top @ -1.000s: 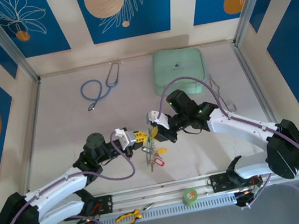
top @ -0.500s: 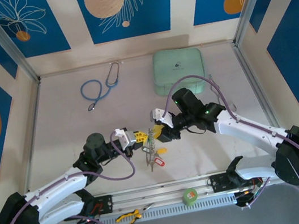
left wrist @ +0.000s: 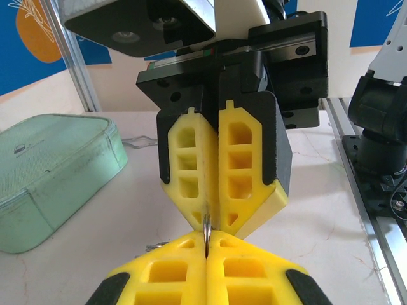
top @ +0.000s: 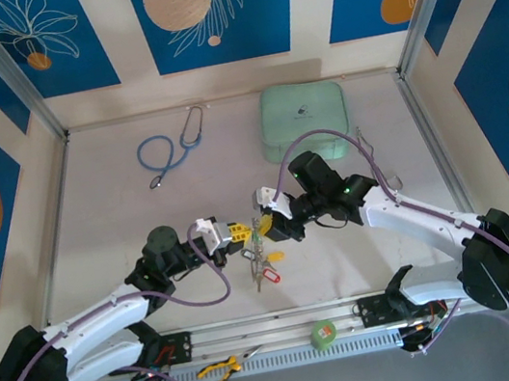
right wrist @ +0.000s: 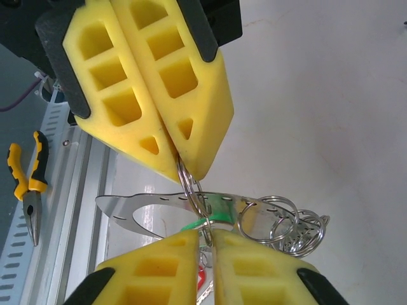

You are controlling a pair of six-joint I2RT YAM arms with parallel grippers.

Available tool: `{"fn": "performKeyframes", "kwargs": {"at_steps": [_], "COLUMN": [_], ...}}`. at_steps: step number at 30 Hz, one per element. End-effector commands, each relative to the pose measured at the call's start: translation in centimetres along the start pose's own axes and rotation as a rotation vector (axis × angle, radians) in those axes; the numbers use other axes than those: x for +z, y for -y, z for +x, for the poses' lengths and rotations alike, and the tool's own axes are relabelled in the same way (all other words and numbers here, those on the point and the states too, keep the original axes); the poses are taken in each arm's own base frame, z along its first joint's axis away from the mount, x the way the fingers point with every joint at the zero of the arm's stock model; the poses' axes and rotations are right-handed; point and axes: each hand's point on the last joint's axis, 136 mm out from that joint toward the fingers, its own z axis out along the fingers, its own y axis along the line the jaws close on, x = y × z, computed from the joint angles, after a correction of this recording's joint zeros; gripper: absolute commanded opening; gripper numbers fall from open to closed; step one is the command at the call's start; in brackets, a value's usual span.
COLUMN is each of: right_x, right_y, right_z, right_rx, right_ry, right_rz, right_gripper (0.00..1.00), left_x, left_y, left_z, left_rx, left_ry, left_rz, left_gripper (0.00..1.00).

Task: Put the keys on the keyring

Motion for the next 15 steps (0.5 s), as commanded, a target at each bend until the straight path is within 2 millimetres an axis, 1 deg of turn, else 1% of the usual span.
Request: {"fn": "performKeyframes", "kwargs": {"at_steps": [1, 5, 7, 12, 15], "right_x": [-0.1, 0.0, 0.2, 1.0, 1.1], "right_y": [-0.5, -0.5, -0.3, -0.2, -0.1], "right_z": [-1.3, -1.1, -0.9, -0.9, -1.0], "right_rx": [-0.023, -0.014, -0.004, 0.015, 0.019], "right_ry": [0.034, 0.022, 0.012, -0.004, -0.008], "right_rz": [-0.033, -0.038, -0.039, -0.055, -0.058], "right_gripper": [0.10, 0.02, 0.00, 0.00, 0.01], "left_x": [0.1, 0.1, 0.1, 0.2, 0.1], "left_y": [0.3, 0.3, 0.4, 0.6, 0.6], "left_z": [-1.7, -1.8, -1.8, -2.0, -2.2], "left_rx": [0.027, 0.030, 0.031, 0.029, 0.036], "left_ry": [0.063, 0.067, 0.070, 0.081, 0.091], "left_rz": [0.020, 0.022, 0.027, 0.047, 0.042], "left_gripper": [0.00, 0.00, 0.00, 0.00, 0.00]}}
